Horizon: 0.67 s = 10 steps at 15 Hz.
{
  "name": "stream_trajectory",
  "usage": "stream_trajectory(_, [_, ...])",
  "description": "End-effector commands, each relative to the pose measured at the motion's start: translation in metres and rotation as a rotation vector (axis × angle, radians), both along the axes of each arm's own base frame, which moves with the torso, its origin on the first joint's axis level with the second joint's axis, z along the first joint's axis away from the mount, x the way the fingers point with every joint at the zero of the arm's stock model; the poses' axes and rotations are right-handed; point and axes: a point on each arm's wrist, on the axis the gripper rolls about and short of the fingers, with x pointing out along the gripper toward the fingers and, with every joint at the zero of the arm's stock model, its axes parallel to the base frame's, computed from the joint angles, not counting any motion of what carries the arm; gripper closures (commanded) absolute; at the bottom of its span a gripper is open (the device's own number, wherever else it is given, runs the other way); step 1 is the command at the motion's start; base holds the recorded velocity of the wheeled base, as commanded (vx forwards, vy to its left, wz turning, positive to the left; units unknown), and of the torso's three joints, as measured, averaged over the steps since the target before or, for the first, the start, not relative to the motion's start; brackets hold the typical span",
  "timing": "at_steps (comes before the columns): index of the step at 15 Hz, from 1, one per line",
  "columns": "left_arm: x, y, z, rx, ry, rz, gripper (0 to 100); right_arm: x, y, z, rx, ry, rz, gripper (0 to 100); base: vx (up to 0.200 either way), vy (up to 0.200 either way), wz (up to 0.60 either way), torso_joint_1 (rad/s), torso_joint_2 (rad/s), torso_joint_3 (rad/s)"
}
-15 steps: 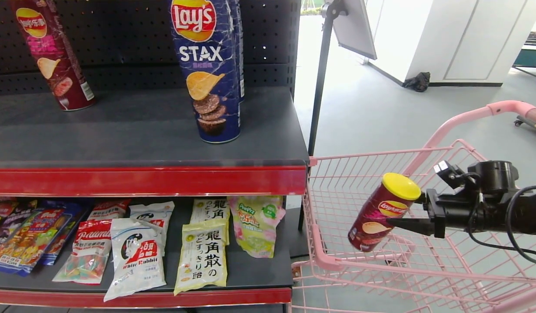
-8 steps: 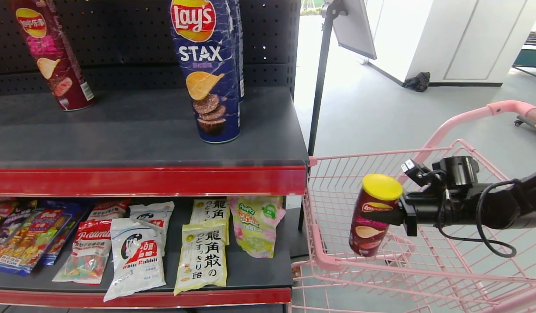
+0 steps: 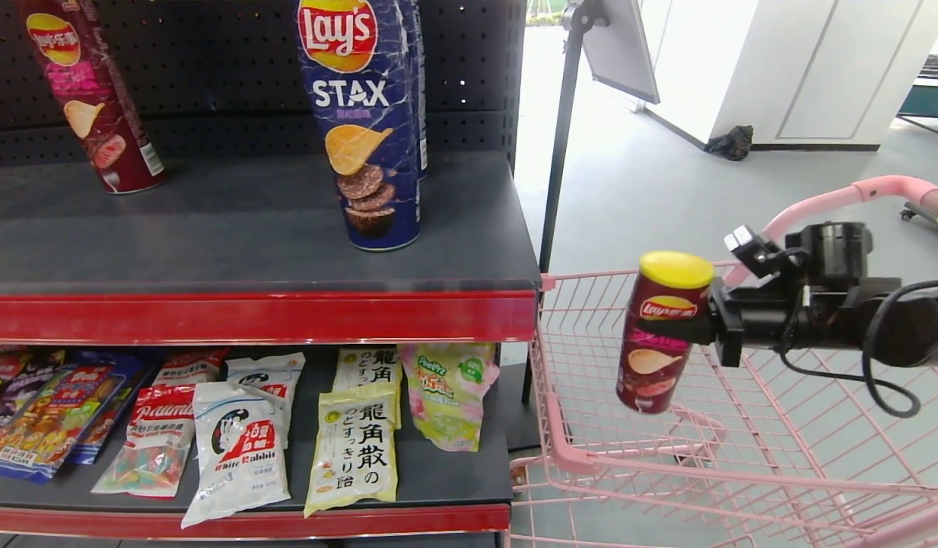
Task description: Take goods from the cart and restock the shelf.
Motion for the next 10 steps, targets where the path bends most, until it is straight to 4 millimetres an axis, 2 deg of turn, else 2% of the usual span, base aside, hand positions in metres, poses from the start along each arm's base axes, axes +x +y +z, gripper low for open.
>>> stream_trajectory(1, [0.000, 0.000, 0.000, -0.001, 0.001, 0.000, 0, -0.048, -0.013, 0.095, 0.050, -0.171, -0.087, 100, 0.000, 0.000, 0.00, 0.000, 0.00, 0.000])
stream_trajectory(2, [0.000, 0.000, 0.000, -0.001, 0.001, 0.000, 0, -0.067, -0.011, 0.124, 0.090, -0.189, -0.099, 100, 0.000, 0.000, 0.00, 0.000, 0.00, 0.000])
stream_trajectory(3, [0.000, 0.000, 0.000, -0.001, 0.000, 0.000, 0, -0.079, -0.007, 0.139, 0.106, -0.209, -0.091, 100, 0.000, 0.000, 0.00, 0.000, 0.00, 0.000])
stream_trajectory(4, [0.000, 0.000, 0.000, -0.001, 0.000, 0.000, 0, -0.079, -0.007, 0.139, 0.106, -0.209, -0.091, 100, 0.000, 0.000, 0.00, 0.000, 0.00, 0.000])
stream_trajectory(5, [0.000, 0.000, 0.000, -0.001, 0.001, -0.001, 0, -0.096, 0.014, 0.147, 0.115, -0.238, -0.028, 100, 0.000, 0.000, 0.00, 0.000, 0.00, 0.000])
stream_trajectory(6, [0.000, 0.000, 0.000, -0.001, 0.001, -0.001, 0, -0.106, 0.019, 0.145, 0.112, -0.234, -0.035, 100, 0.000, 0.000, 0.00, 0.000, 0.00, 0.000])
stream_trajectory(7, [0.000, 0.000, 0.000, -0.001, 0.001, 0.000, 0, -0.108, 0.019, 0.143, 0.111, -0.231, -0.035, 100, 0.000, 0.000, 0.00, 0.000, 0.00, 0.000])
stream_trajectory(8, [0.000, 0.000, 0.000, -0.001, 0.001, -0.001, 0, -0.116, 0.020, 0.125, 0.099, -0.180, -0.040, 100, 0.000, 0.000, 0.00, 0.000, 0.00, 0.000])
stream_trajectory(10, [0.000, 0.000, 0.000, -0.001, 0.001, 0.000, 0, -0.140, 0.027, 0.104, 0.084, -0.148, 0.007, 100, 0.000, 0.000, 0.00, 0.000, 0.00, 0.000])
